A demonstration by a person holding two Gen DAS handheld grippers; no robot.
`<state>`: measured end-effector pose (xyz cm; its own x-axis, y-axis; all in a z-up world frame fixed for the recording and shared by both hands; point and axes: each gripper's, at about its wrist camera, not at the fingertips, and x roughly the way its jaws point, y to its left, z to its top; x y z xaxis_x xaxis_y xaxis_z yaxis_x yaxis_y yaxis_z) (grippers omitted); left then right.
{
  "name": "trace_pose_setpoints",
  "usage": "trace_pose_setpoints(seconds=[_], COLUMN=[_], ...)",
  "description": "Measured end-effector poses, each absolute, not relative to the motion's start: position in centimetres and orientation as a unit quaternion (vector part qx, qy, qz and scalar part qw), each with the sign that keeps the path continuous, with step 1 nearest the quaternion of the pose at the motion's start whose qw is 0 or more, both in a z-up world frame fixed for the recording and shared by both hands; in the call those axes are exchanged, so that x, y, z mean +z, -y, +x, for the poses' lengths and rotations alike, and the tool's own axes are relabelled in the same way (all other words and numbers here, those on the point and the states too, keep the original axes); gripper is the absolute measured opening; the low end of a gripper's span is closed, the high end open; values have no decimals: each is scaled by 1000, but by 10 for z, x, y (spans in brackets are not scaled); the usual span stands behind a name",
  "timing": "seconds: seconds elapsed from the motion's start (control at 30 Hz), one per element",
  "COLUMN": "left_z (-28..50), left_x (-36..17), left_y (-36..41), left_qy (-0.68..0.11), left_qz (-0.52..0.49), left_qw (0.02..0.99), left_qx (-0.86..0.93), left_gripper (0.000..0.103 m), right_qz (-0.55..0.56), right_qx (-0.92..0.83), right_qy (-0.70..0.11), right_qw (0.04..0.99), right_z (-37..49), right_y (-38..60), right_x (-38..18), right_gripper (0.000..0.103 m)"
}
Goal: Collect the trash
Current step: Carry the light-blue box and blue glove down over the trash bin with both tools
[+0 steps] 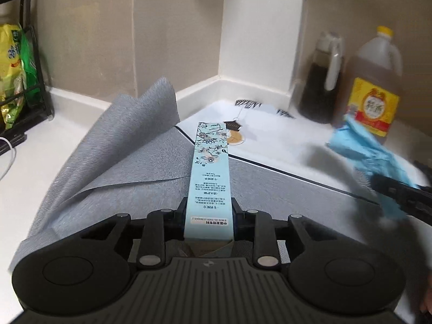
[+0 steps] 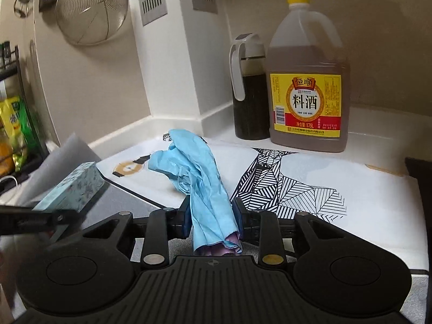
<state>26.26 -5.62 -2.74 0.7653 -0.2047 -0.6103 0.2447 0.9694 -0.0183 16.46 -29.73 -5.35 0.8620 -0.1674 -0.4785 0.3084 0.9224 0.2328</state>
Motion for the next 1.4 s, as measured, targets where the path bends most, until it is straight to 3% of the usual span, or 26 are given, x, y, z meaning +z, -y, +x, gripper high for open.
trace_pose_setpoints(seconds=[0.53, 0.77, 1.03, 1.4], left_z=[87, -13, -101, -145], left_x=[25, 33, 10, -53], left_y=[-15, -68, -105, -126], left_qy=[-272, -256, -300, -377], left_qz=[34, 64, 41, 9], left_qw=[951, 956, 945, 923], left_qx=[-142, -128, -121, -82], left_gripper=[31, 31, 31, 31], right_qz=[158, 198, 186, 154], right_qx=[-104, -56, 4, 58], right_qy=[-179, -175, -217, -352], right_qw=[965, 963, 958, 922], right_z=[142, 69, -38, -109], right_y=[289, 254, 180, 81], right_x=[-37, -3, 12, -39], right_gripper=[32, 33, 33, 33])
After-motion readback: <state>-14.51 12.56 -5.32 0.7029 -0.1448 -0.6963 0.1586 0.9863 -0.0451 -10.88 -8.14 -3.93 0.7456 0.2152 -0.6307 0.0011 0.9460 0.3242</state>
